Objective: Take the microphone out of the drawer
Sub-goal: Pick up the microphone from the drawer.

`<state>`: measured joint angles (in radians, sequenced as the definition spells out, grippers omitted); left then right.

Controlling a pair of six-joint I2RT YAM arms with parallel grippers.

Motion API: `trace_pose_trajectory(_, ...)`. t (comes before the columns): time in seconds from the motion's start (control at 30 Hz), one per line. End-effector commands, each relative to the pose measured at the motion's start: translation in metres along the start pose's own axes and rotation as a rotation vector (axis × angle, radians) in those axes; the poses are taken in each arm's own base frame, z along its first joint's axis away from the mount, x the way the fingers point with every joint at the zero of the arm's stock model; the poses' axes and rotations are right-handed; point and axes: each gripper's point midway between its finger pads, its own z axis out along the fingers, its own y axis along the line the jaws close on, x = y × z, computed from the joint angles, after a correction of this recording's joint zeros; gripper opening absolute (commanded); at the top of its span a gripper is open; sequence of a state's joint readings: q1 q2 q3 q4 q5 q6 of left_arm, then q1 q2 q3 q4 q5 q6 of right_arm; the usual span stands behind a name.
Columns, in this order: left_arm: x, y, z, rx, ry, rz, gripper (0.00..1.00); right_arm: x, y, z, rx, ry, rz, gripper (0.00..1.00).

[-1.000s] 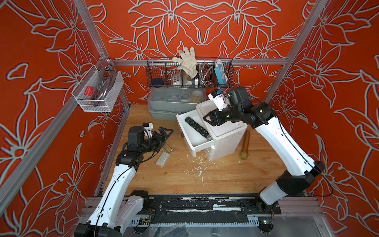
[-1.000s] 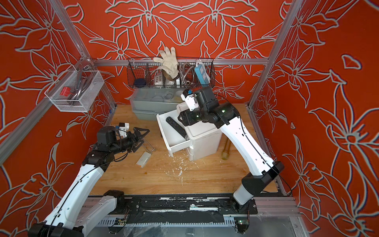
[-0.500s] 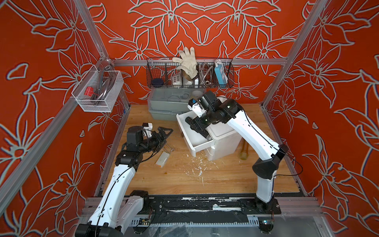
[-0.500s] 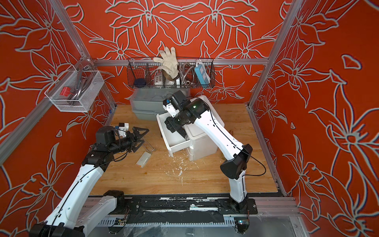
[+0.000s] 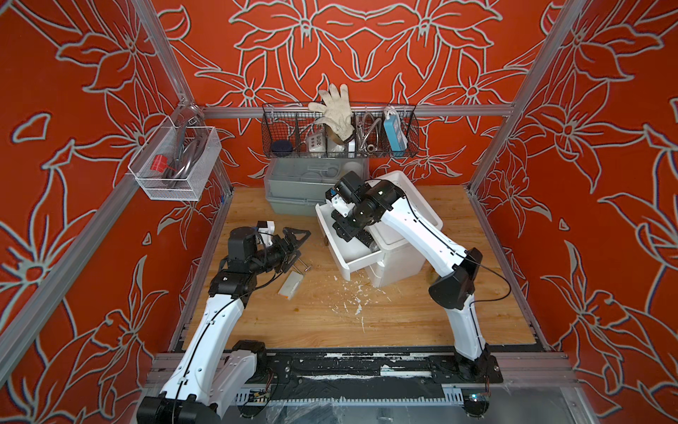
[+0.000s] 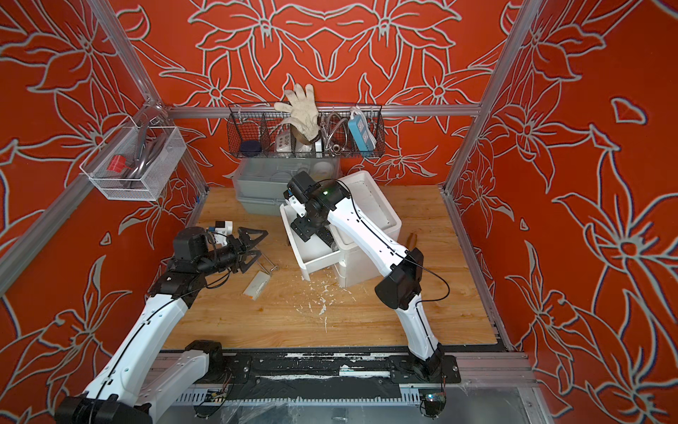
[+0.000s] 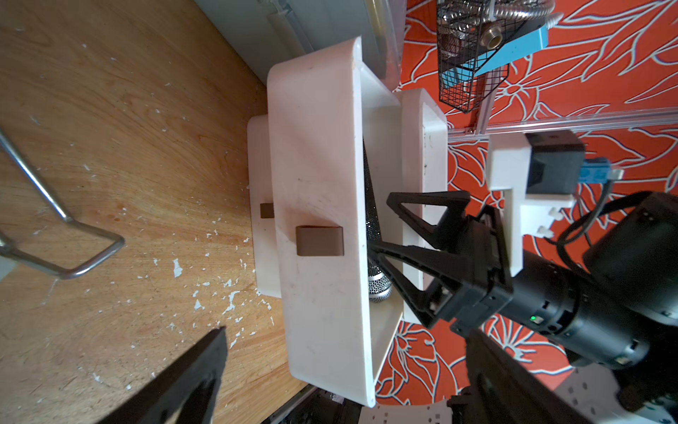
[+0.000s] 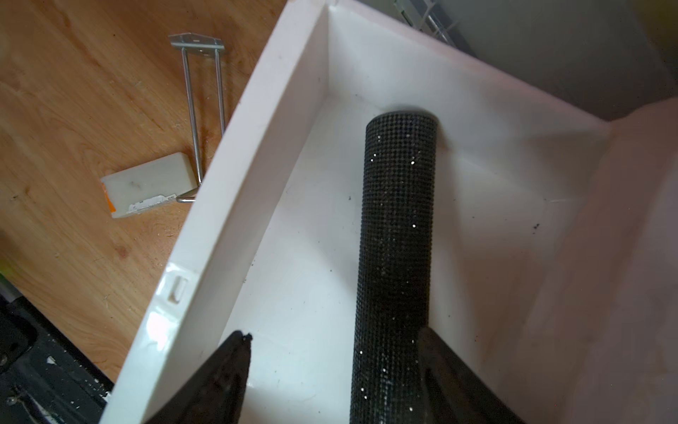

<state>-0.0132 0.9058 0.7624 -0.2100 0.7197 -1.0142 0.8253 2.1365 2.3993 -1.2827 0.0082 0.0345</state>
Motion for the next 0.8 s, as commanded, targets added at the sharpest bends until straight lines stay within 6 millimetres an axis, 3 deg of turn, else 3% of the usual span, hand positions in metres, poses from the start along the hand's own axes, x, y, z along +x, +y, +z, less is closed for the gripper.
trace_pose_trajectory(0.0,-0.009,-0.026,-0.001,0.063,-0.006,0.047,1.0,0.008,-0.006,0.011,0.061,0.064,-0.041,0.75)
trace_pose_trajectory(0.2,-0.017,-0.036,0.0,0.047,-0.006,0.077,1.0,0.012,-0.01,0.03,0.103,0.114,-0.058,0.75)
trace_pose_trajectory(0.77,-0.018,-0.035,0.0,0.028,-0.007,0.078,1.0,0.022,-0.027,0.063,0.213,0.202,-0.112,0.72)
